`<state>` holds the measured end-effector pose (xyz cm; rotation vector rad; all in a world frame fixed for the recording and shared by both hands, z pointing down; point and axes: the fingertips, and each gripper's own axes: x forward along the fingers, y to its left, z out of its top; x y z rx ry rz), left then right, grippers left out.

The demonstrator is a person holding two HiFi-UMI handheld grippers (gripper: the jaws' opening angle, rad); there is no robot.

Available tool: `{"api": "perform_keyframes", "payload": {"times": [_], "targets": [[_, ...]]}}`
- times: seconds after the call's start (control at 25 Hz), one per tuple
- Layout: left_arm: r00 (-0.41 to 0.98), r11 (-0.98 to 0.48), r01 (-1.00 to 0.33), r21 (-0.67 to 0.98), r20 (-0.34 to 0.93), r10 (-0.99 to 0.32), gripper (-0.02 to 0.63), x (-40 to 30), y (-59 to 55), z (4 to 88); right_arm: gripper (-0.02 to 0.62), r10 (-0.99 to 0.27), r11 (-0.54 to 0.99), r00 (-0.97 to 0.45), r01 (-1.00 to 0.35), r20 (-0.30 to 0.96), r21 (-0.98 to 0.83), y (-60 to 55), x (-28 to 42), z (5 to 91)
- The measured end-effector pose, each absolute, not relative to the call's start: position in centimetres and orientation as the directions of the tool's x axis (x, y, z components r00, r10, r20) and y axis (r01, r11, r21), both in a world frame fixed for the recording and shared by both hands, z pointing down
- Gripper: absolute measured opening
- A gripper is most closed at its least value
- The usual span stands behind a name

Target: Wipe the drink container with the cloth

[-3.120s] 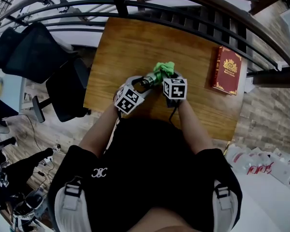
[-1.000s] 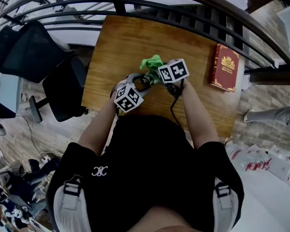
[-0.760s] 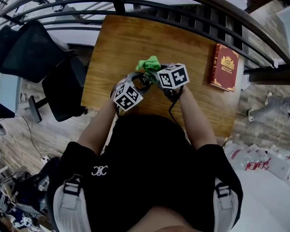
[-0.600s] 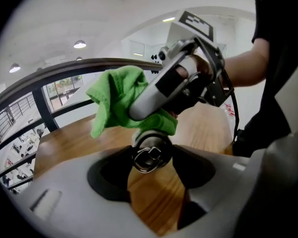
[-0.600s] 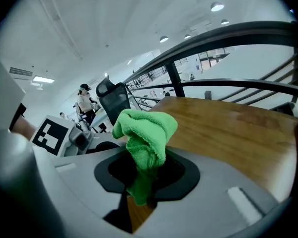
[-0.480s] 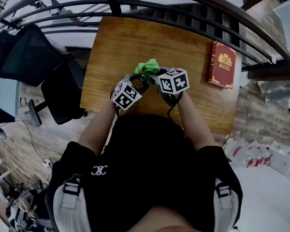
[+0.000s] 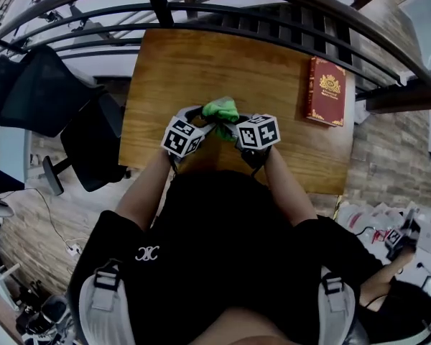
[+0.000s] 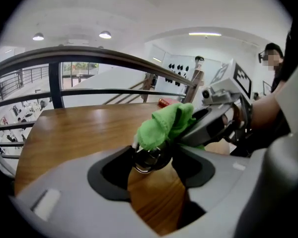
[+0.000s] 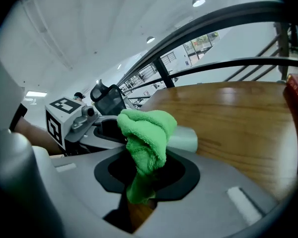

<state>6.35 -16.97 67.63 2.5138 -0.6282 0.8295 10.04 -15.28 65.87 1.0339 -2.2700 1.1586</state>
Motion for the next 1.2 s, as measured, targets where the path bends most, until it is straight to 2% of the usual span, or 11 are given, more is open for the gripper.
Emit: {"api": "perform_keyframes", "payload": {"times": [0.92, 1.2], "targets": [[0.708, -0.796, -0.546, 0.261, 0.652, -0.272, 0.305, 5.7, -17.0, 68.0, 0.094, -0.386, 0.179, -0.525, -0.849, 0.759, -0.497, -16.1, 14.2, 73.9], [0.698, -0.797, -0.552, 0.246, 0.659, -0.279, 0.305, 5.7, -17.3, 67.9, 0.094, -0.406, 0.105, -0.409, -0.909, 0.817, -0.403, -17.4, 16.0, 75.0]]}}
